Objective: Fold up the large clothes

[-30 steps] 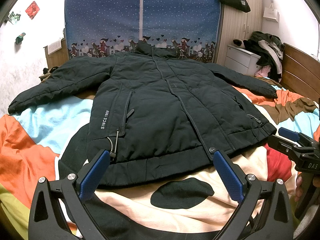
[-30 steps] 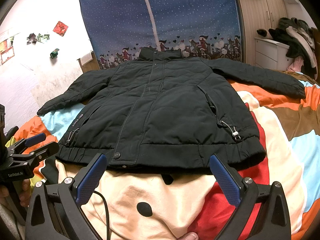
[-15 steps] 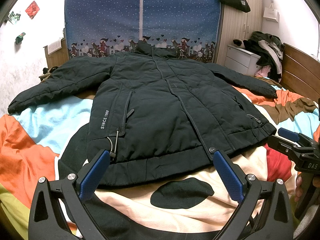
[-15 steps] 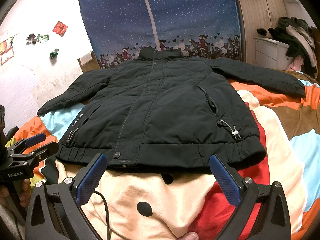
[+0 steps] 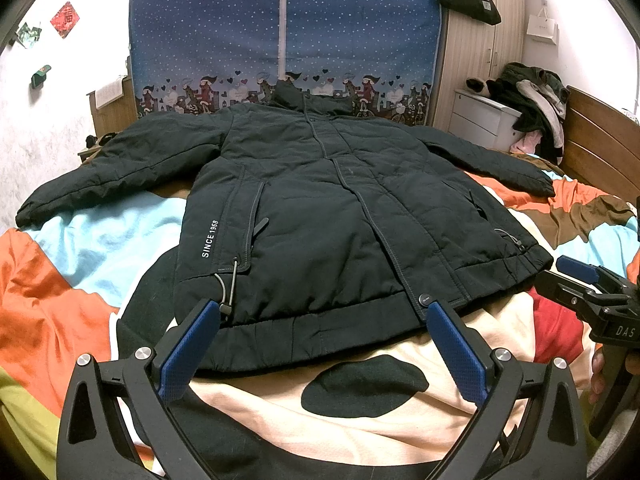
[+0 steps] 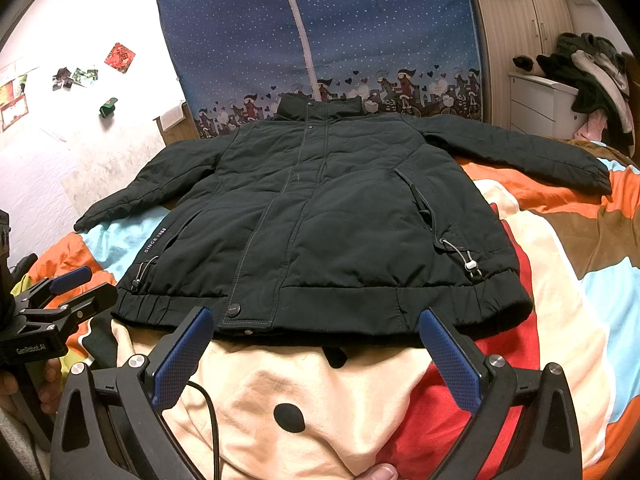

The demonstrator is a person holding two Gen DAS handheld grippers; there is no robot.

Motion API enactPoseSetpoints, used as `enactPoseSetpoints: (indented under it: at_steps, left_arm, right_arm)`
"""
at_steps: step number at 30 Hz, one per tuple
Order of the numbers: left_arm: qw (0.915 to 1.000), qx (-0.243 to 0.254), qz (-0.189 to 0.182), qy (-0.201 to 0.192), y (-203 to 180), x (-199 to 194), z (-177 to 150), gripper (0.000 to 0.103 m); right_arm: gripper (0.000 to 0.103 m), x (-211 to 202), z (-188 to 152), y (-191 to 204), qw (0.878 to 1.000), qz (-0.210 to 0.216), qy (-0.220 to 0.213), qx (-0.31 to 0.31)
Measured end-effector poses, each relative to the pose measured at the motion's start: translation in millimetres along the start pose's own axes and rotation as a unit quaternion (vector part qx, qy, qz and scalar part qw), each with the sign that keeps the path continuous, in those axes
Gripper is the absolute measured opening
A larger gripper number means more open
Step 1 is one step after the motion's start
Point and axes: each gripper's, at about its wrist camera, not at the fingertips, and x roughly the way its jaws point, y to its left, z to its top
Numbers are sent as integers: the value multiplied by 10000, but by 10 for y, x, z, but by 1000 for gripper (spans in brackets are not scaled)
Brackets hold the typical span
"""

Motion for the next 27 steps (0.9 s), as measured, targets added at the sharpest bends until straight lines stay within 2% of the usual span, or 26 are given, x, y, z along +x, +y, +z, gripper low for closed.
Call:
enactPoseSetpoints:
  at_steps: [12,18,22,27]
  left_arm:
    - [9999,-42,61,120,28,-7,3,101]
    - [9983,-39,450,376,56,162,125,101]
    - [9975,43,483,520,112,205,322,101]
    - [9960,529,555,454,176,150,760,101]
  right_arm:
    - [103,43,-4,36,9999,-60,149,-46]
    - [103,118,120,58,9996,-106,189,-163]
    - [103,143,447,13,9993,12,312,-199]
    - [103,259,1037,-99,9964,-279,640,-484]
